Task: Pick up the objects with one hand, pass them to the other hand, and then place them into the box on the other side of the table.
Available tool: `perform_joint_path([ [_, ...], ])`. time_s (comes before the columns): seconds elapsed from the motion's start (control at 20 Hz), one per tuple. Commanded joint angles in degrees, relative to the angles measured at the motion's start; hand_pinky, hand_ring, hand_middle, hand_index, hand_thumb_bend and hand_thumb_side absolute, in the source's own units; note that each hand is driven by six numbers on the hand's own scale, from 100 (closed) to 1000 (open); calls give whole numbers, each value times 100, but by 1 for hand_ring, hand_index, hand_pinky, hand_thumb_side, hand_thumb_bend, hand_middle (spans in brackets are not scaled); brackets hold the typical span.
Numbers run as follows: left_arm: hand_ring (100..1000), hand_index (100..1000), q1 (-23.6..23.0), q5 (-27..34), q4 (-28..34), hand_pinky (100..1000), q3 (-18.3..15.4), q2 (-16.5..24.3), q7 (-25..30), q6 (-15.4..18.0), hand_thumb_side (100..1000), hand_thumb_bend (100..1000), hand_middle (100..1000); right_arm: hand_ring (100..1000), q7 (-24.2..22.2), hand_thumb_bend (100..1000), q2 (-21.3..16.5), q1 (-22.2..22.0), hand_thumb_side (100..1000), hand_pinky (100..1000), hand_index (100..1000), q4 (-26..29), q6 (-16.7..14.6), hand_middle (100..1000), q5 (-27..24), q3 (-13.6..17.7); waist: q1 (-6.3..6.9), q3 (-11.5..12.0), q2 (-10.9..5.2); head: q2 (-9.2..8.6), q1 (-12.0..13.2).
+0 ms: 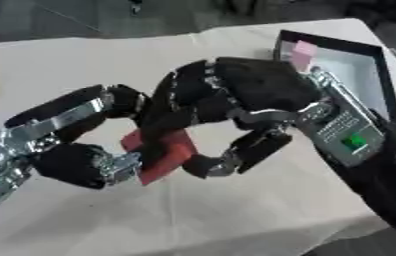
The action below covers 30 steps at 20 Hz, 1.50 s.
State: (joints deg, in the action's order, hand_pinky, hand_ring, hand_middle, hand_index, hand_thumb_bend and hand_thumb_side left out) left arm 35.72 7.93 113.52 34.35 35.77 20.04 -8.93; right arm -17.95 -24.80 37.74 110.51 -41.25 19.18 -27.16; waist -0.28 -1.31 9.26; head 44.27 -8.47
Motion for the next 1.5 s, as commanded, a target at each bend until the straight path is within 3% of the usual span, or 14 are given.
perform_joint_path([
  [0.05,545,651,85,53,107,752,-27,2,114,94,742,100,544,631,146,100,-53,43,100,731,868,-56,5,321,44,49,1,0,-81,-15,-25],
  [0.2,566,681,70,74,107,760,-20,5,206,158,846,100,571,632,153,100,-61,37,100,737,868,-88,-42,320,78,43,-1,-3,-80,-15,-36],
  [0.45,583,706,48,203,107,770,-29,1,323,230,928,107,593,632,126,100,-58,12,100,739,870,-160,-117,319,137,16,-3,0,-78,-15,-58],
  [0.8,591,719,12,409,107,774,-43,-2,449,304,957,155,607,629,120,100,-60,-40,100,734,869,-396,-169,318,239,12,-4,12,-76,-15,-99],
  [1.05,597,724,-11,604,107,777,-76,-19,445,318,1000,247,613,628,132,100,-24,-80,100,738,870,-609,-294,318,431,-9,-8,23,-70,-15,-125],
  [1.25,597,724,-51,853,107,777,-167,-48,280,272,1000,301,614,629,194,100,18,-94,100,748,872,-634,-445,319,615,-29,-12,26,-64,-15,-146],
  [1.5,596,725,-92,1170,107,773,-366,-62,-173,-3,1000,289,613,628,358,100,-24,-77,100,753,873,-432,-537,319,721,-7,-20,21,-68,-15,-186],
])
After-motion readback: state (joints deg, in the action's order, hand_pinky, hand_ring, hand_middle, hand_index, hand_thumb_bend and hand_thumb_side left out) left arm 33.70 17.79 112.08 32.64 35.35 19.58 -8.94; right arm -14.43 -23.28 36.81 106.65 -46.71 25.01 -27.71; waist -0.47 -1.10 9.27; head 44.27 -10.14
